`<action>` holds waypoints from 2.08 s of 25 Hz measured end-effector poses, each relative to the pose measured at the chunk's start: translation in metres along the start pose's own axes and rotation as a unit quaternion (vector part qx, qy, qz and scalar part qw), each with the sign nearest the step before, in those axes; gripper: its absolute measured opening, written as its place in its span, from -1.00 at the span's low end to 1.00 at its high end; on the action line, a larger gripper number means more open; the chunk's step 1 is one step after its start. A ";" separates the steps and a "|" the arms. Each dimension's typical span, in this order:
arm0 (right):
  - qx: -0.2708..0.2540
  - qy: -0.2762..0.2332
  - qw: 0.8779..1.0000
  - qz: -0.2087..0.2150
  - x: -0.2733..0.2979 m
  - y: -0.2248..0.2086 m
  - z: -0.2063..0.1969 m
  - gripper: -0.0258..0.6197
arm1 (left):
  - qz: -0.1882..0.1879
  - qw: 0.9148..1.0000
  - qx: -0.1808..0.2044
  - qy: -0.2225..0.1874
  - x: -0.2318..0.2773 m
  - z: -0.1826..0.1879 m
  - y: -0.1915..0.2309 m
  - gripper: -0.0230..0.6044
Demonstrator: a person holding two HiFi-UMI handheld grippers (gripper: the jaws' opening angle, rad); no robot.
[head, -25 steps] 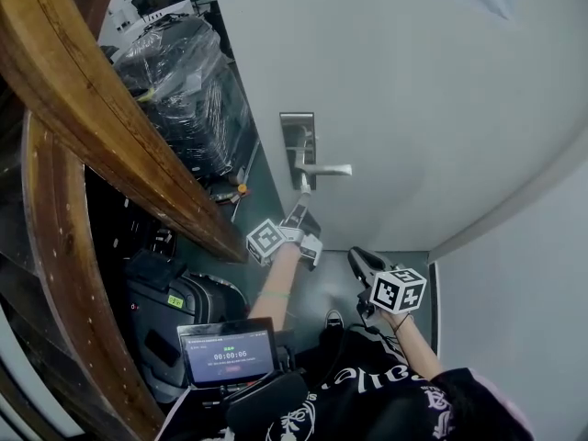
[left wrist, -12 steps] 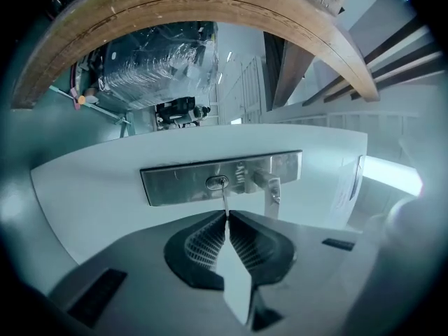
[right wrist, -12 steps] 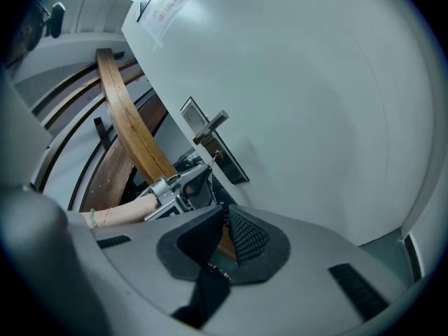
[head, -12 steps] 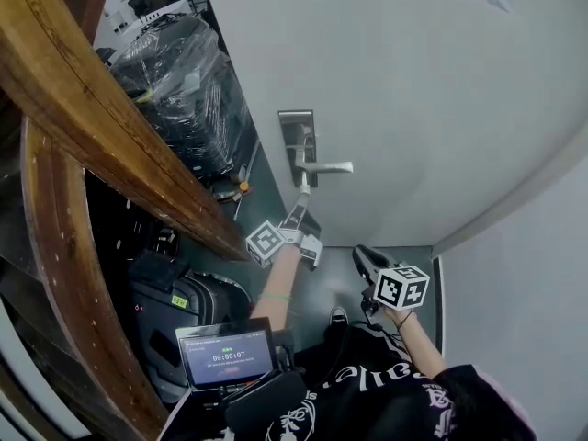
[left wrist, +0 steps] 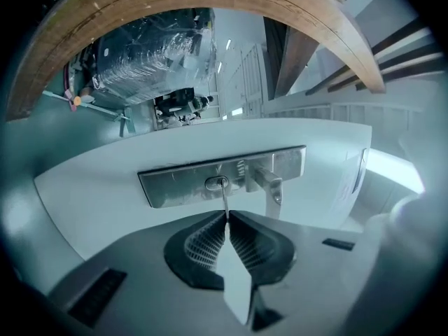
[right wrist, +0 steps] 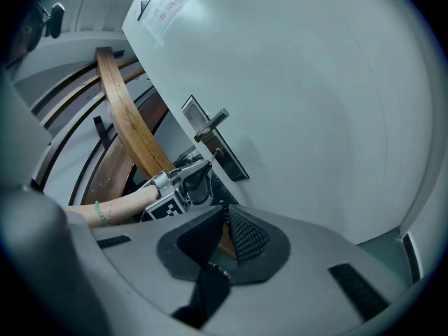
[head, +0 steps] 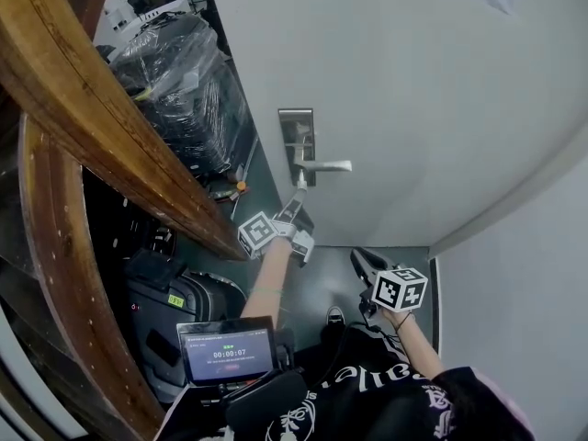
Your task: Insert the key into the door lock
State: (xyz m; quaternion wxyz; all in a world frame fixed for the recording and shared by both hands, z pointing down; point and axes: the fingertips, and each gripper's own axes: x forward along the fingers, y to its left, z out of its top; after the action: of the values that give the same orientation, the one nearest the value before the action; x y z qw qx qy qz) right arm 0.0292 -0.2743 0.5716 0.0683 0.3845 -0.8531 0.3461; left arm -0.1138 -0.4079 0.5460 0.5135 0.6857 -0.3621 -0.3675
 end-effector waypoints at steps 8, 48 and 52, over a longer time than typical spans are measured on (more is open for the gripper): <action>0.009 0.001 1.000 -0.009 -0.004 -0.009 -0.011 -0.81 | 0.008 0.999 0.011 0.033 0.004 0.003 0.004 -0.86; 0.009 -0.007 0.999 0.048 -0.021 0.071 -0.055 -0.81 | 0.066 0.932 0.346 0.082 -0.125 -0.064 -0.049 -0.91; 0.005 -0.014 0.999 0.053 -0.050 0.108 -0.086 -0.81 | 0.066 0.908 0.400 0.107 -0.183 -0.100 -0.074 -0.91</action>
State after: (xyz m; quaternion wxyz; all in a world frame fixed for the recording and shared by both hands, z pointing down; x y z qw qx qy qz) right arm -0.0252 -0.1387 0.5591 0.0358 0.3443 -0.8711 0.3483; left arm -0.1029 -0.1883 0.5182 0.2545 0.8434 -0.4662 -0.0815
